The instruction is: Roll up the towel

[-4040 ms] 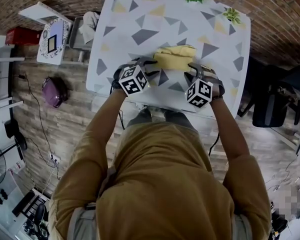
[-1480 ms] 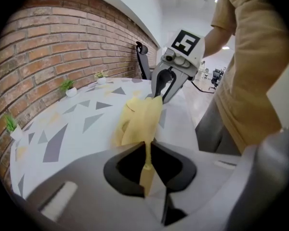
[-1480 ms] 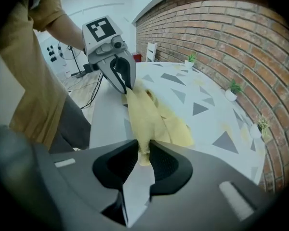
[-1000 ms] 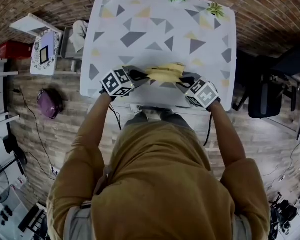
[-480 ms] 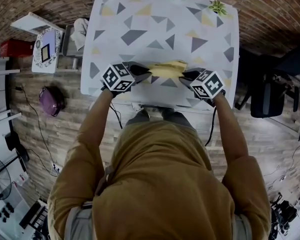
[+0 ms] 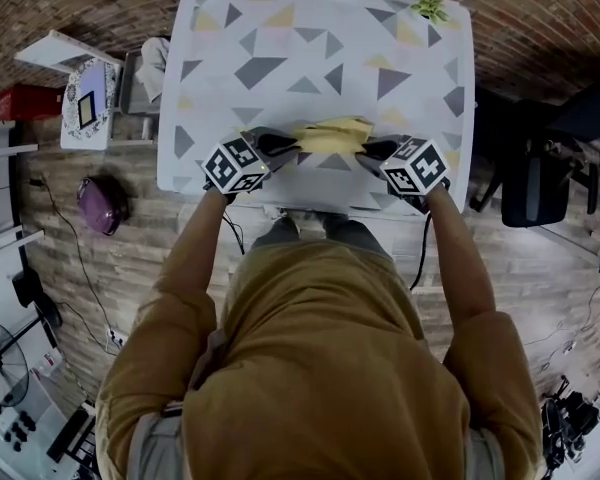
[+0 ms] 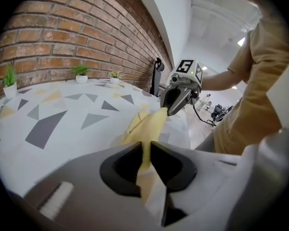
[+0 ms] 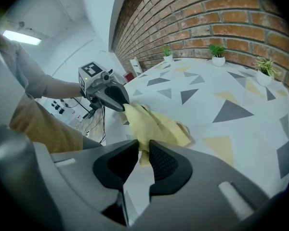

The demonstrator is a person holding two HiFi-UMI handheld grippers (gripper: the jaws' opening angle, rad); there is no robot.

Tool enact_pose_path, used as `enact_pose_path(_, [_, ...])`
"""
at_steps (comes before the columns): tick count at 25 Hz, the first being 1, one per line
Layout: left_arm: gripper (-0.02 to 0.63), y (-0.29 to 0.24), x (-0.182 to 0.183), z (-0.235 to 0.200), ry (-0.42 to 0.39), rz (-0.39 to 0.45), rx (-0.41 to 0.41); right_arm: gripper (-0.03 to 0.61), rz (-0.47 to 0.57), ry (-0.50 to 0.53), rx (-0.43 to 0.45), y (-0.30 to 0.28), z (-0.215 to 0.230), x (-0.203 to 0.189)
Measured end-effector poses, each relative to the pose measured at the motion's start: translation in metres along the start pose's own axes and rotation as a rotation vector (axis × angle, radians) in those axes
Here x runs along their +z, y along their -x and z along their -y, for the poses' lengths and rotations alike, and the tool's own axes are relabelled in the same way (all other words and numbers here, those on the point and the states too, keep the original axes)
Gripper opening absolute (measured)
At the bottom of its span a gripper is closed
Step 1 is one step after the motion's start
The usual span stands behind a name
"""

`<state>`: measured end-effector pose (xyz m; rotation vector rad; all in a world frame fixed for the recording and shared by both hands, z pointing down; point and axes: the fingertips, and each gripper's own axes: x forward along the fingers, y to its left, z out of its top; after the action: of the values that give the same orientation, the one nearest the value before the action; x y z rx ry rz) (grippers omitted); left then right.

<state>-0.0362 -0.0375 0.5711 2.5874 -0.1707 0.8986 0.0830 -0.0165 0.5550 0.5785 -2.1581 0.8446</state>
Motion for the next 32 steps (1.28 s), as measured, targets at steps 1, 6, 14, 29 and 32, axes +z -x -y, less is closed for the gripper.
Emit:
enact_pose_path(1, [0.081, 0.0, -0.001, 0.002, -0.03, -0.006, 0.01, 0.072, 0.002, -0.002, 0.002, 0.0, 0.0, -0.001])
enact_pose_path(6, [0.123, 0.002, 0.011, 0.011, -0.219, -0.005, 0.059, 0.072, 0.007, -0.009, 0.011, 0.003, 0.0, -0.001])
enact_pose_path(14, [0.218, -0.013, 0.023, 0.013, -0.325, -0.023, 0.004, 0.071, 0.028, -0.036, 0.036, 0.006, 0.002, 0.004])
enact_pose_path(29, [0.095, -0.034, 0.033, 0.006, -0.148, -0.027, -0.125, 0.088, 0.048, -0.001, -0.071, 0.02, 0.017, -0.003])
enact_pose_path(32, [0.095, -0.035, 0.035, 0.005, -0.095, -0.041, -0.17, 0.135, 0.014, 0.077, -0.119, 0.022, 0.013, -0.008])
